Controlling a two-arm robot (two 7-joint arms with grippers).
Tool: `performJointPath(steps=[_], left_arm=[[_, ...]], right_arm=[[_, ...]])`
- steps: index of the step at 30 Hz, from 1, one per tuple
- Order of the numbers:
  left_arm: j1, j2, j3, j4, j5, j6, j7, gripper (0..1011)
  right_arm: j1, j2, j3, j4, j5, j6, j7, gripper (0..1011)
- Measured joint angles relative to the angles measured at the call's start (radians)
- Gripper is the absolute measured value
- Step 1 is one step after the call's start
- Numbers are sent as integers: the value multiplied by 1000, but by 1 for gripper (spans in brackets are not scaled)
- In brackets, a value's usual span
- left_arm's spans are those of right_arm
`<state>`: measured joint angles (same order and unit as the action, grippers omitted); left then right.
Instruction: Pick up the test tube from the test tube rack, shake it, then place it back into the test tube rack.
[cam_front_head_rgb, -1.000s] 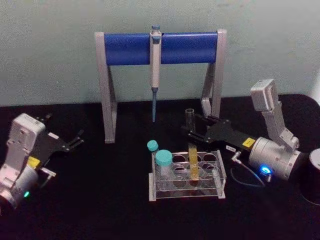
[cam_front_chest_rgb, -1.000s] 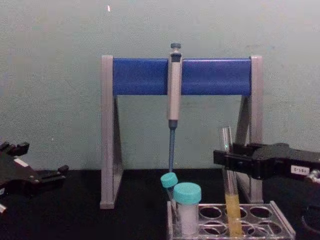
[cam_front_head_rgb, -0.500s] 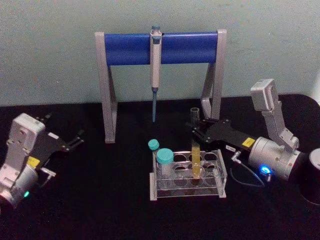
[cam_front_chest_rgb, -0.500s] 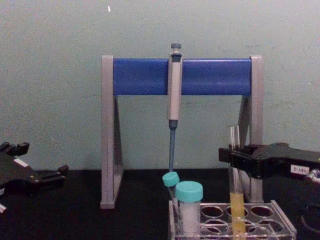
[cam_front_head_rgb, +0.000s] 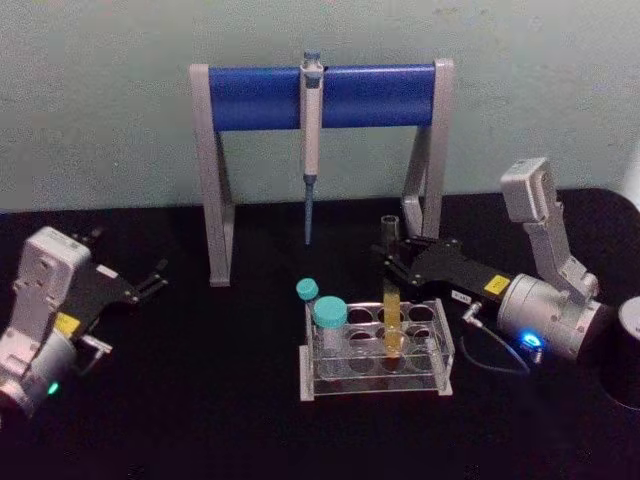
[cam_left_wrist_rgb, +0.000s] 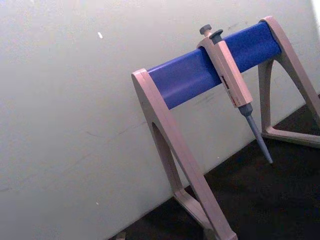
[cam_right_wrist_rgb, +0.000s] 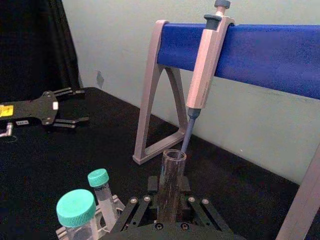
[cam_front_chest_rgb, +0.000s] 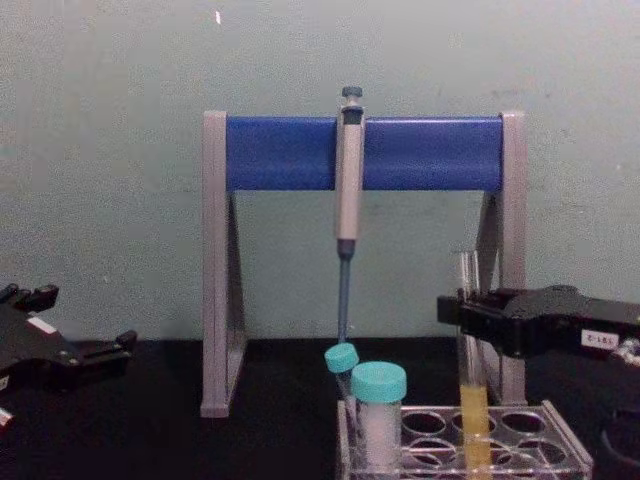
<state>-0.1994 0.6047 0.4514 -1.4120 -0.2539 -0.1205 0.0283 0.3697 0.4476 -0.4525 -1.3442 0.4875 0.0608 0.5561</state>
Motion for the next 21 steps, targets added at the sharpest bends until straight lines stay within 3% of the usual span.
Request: performJointPath(steps=[5, 9, 18, 21], left_arm=[[0, 0, 0, 0, 0, 0, 0, 1001], [0, 0, 0, 0, 0, 0, 0, 1001], [0, 0, 0, 0, 0, 0, 0, 1001], [0, 0, 0, 0, 0, 0, 0, 1001]], right_arm=[[-4, 3, 4, 0, 22, -22, 32, 241], [-11, 12, 17, -14, 66, -37, 67, 240], [-39, 40, 48, -91, 138, -62, 78, 240], [-52, 48, 63, -126, 156, -106, 79, 240]])
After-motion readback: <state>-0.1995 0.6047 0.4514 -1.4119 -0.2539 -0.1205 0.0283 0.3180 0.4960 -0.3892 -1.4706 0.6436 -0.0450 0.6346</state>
